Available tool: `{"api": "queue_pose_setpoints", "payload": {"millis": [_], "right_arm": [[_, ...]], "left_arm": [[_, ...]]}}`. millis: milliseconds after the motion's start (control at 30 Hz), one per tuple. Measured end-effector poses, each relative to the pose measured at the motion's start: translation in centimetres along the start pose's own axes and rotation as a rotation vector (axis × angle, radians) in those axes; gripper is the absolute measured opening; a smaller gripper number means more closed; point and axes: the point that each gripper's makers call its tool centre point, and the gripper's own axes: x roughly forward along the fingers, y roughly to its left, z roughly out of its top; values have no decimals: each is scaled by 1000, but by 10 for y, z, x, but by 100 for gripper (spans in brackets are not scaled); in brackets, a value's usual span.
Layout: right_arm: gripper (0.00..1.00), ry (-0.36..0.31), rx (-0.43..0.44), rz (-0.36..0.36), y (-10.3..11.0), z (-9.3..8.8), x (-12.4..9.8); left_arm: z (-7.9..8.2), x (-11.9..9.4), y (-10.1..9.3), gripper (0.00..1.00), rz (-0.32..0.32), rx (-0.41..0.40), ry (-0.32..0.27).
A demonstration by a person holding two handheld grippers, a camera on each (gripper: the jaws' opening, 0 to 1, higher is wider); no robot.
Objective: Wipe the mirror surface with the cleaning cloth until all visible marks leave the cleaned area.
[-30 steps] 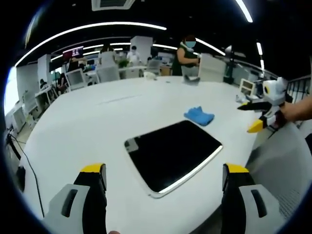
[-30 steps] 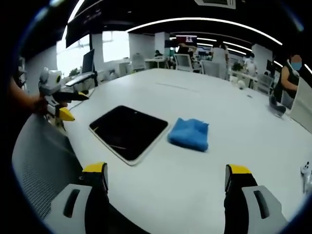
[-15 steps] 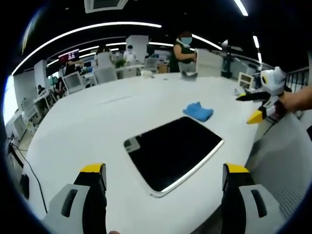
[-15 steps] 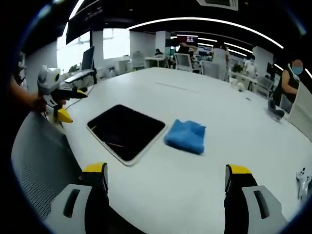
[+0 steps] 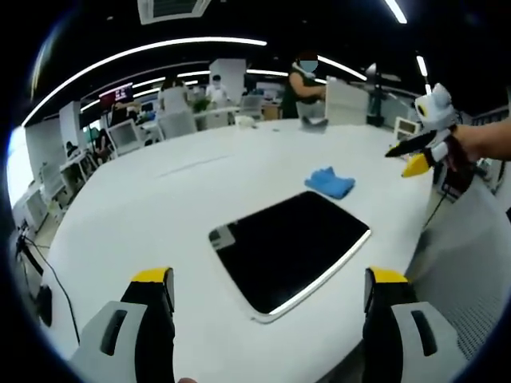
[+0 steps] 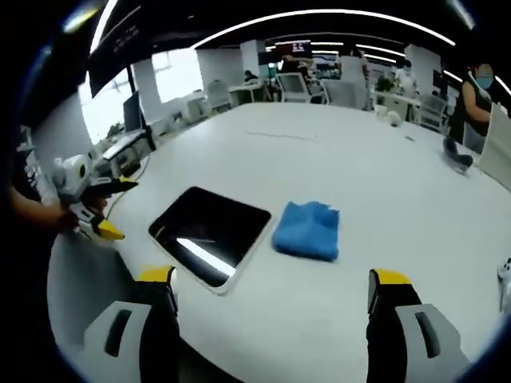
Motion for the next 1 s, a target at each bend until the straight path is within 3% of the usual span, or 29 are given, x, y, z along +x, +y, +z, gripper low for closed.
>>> {"api": "queue_pose_setpoints", "payload": {"millis": [33,100,433,667,867,1000], "right_arm": [[97,30,32,19,3,-1,0],[98,7,48,-3,-5,12,3],[92,32,42,-24,-26,37,16],[82,57,0,-79,-44,61,32],[64,98,21,-64,-48,65,52],[51,147,74,-58,-50,56,66]], "left_arm": [[0,0,0,100,1,0,-1],[1,0,1,100,4,-2,-4],[1,1,0,100,4,3,-1],[3,1,-1,100,10,23,-5],[1,3,-1,100,15,37,7],[0,3,-2,100,14,51,16]]}}
